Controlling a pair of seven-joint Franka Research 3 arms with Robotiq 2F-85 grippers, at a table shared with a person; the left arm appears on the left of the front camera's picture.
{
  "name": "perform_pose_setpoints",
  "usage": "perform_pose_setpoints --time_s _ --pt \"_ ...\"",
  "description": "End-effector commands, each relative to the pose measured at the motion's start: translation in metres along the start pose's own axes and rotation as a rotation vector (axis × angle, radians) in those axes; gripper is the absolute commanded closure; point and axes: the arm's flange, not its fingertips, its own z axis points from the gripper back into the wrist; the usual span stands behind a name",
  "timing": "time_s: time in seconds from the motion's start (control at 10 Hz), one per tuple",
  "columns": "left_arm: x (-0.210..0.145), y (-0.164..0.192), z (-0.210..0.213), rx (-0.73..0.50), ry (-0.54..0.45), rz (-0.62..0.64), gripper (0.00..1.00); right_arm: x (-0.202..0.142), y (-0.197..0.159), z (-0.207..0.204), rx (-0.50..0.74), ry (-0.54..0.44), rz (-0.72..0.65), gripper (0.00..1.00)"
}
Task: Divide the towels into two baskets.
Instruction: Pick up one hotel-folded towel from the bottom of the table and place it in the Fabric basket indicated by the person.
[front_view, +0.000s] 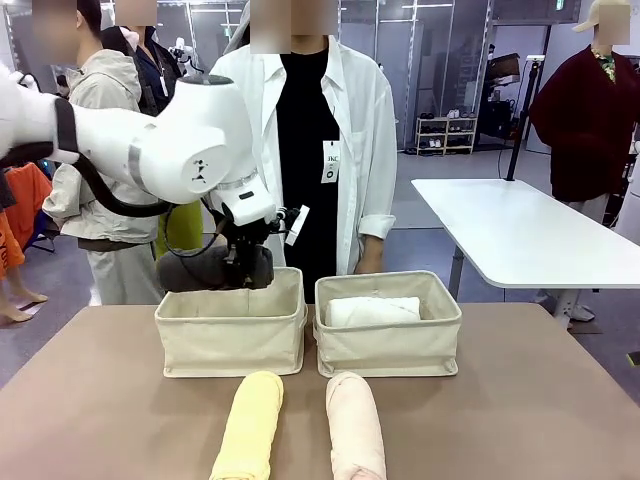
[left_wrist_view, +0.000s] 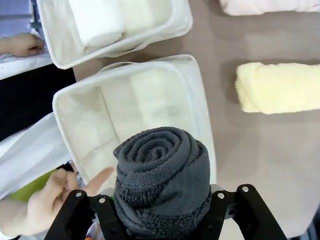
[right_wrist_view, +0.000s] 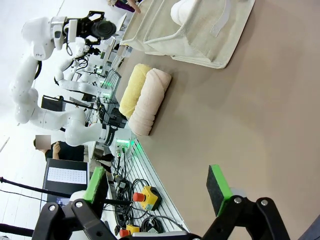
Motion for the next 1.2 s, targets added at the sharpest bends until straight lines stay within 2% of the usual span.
perform_pose_setpoints --time_s 0.0,0.4,0.7,0.8,0.9,1.0,1.1 --pt "-0.004 0.025 -0.016 0.015 0.012 -0.031 0.69 -0.002 0.002 -0.003 -0.007 -0.023 0.016 0.0" --pt "-0.013 0.061 -0.052 0.004 0.052 -0.033 0.69 -0.002 0.002 -0.003 -0.007 -0.023 0.016 0.0" --pt "-0.014 0.07 -0.074 -0.028 0.06 -0.045 0.69 -0.002 0.002 -0.003 -0.007 -0.023 0.016 0.0" --pt "-0.014 0.07 -0.078 -0.035 0.066 -0.045 0.64 -0.002 0.002 -0.003 -0.007 -0.023 0.016 0.0" --pt "-0.015 0.07 -0.08 -0.04 0.07 -0.036 0.23 -0.002 0.002 -0.003 -0.007 -0.023 0.016 0.0" --pt "-0.016 0.07 -0.081 -0.039 0.073 -0.03 0.19 -0.002 0.002 -0.003 -0.007 -0.023 0.016 0.0" --pt "-0.017 0.069 -0.08 -0.038 0.072 -0.024 0.0 -0.002 0.002 -0.003 -0.007 -0.023 0.016 0.0"
